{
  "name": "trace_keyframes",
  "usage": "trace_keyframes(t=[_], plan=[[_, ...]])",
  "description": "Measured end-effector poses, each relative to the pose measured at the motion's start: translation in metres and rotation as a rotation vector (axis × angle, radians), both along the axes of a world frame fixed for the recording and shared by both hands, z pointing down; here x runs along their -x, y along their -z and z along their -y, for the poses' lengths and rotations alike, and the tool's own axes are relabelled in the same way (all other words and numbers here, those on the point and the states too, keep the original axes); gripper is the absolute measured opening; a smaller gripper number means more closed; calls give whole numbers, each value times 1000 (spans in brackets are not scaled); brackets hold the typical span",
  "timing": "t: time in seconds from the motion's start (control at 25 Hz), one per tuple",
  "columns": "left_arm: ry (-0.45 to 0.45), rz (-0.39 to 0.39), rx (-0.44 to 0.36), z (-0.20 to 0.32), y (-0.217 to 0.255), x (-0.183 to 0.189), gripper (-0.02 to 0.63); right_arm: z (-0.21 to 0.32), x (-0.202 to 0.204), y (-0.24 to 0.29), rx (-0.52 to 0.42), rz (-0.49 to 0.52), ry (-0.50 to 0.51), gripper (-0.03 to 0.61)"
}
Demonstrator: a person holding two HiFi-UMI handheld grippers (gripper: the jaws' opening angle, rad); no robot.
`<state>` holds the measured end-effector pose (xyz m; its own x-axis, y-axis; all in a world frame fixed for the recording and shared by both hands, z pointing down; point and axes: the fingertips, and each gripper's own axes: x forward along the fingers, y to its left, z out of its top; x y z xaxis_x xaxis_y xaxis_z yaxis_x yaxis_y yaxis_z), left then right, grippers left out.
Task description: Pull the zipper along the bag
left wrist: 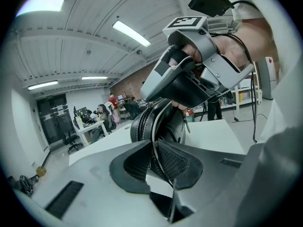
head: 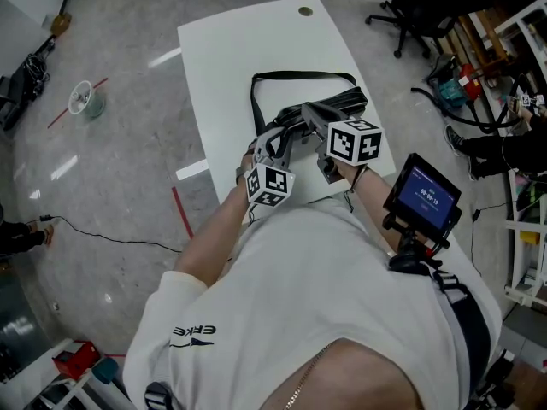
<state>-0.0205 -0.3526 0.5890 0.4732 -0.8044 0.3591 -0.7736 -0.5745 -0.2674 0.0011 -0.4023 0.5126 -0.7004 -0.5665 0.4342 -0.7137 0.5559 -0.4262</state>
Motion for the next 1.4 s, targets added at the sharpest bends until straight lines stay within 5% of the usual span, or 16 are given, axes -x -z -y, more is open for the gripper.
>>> trace_keyframes(t=[1.4], plan=[[-21,-19,-6,7,3,-18,51,-5,21,-21,23,-115,96,12]])
